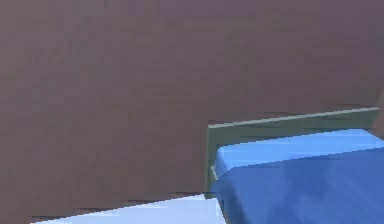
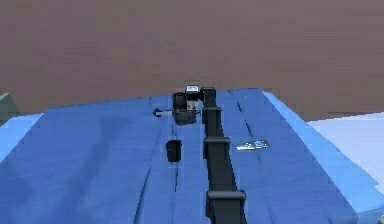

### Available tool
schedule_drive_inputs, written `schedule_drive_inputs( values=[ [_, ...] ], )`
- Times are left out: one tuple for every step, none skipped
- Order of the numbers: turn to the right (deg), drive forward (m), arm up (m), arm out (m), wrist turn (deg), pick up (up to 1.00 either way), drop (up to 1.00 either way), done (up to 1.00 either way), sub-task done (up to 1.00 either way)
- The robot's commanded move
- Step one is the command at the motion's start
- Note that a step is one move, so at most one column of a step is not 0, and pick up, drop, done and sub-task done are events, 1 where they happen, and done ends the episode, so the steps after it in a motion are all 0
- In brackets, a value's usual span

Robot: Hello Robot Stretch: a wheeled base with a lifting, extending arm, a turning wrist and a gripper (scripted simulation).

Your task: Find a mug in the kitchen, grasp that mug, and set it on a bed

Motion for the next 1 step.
schedule_drive_inputs(
  values=[
    [0.0,0.00,0.00,0.00,0.0,0.00,0.00,1.00,0.00]
  ],
)
